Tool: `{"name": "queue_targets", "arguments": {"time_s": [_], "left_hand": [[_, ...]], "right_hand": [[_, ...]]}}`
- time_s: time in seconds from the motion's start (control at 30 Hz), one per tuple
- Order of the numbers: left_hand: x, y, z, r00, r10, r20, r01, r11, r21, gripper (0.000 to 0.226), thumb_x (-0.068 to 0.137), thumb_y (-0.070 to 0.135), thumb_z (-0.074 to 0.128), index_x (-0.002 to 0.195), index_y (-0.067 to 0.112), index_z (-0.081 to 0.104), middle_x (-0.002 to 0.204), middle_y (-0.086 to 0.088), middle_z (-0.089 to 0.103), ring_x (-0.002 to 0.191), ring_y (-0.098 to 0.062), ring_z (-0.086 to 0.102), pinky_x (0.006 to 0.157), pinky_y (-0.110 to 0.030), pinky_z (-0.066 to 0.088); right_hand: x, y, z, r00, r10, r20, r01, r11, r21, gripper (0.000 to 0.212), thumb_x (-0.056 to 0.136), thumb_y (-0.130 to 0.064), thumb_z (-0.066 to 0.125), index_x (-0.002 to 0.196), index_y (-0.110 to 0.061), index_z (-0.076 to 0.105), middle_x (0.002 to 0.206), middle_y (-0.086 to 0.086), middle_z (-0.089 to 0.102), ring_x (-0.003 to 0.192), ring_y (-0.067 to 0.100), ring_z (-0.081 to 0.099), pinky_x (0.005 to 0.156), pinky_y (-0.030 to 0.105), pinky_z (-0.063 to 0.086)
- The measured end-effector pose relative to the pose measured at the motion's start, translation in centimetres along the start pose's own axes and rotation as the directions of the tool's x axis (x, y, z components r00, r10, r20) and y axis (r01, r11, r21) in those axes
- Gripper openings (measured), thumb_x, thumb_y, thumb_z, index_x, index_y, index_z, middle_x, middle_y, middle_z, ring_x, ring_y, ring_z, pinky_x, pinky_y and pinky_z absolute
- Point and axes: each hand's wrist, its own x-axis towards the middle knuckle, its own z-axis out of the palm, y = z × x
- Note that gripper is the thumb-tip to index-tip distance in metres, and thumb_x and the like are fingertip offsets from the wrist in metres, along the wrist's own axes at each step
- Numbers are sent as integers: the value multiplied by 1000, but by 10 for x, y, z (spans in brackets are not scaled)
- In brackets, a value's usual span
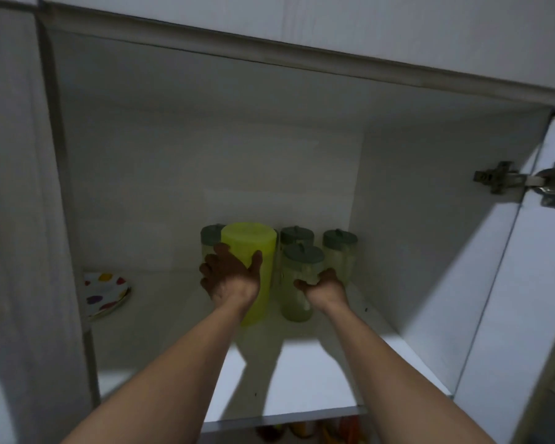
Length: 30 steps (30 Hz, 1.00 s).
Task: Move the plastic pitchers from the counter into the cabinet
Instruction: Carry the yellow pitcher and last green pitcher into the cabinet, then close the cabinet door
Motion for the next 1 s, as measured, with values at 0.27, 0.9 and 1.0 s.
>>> {"name": "queue_targets", "arguments": {"time_s": [0.27, 0.9, 1.0], "left_hand": [[-41, 22, -77, 942, 332, -44, -332, 943, 6, 55, 89, 52, 54, 127, 12, 49, 122, -22, 52, 112, -39, 45, 89, -45, 35], [-213, 141, -186, 471, 859, 199, -716, 505, -482, 43, 99, 41, 40, 137, 23, 50, 138, -10, 52, 125, -30, 51, 104, -46, 42], [-252, 189, -191, 407, 895, 182, -706, 435, -559, 41, 99, 41, 42, 135, 24, 50, 138, -9, 51, 124, -30, 50, 100, -46, 43]], "right_hand": [[-104, -32, -61, 983, -86, -164, 60, 986, -154, 69, 88, -36, 67, 144, -9, 37, 144, 17, 48, 131, 37, 50, 108, 45, 44], [-377, -34, -286, 839, -239, -488, -133, 780, -611, 59, 97, -37, 53, 148, -11, 39, 147, 15, 47, 129, 35, 51, 102, 46, 47], [-411, -27, -341, 784, -266, -562, -218, 729, -649, 57, 97, -36, 52, 146, -9, 41, 145, 16, 48, 130, 36, 49, 102, 46, 45]]}}
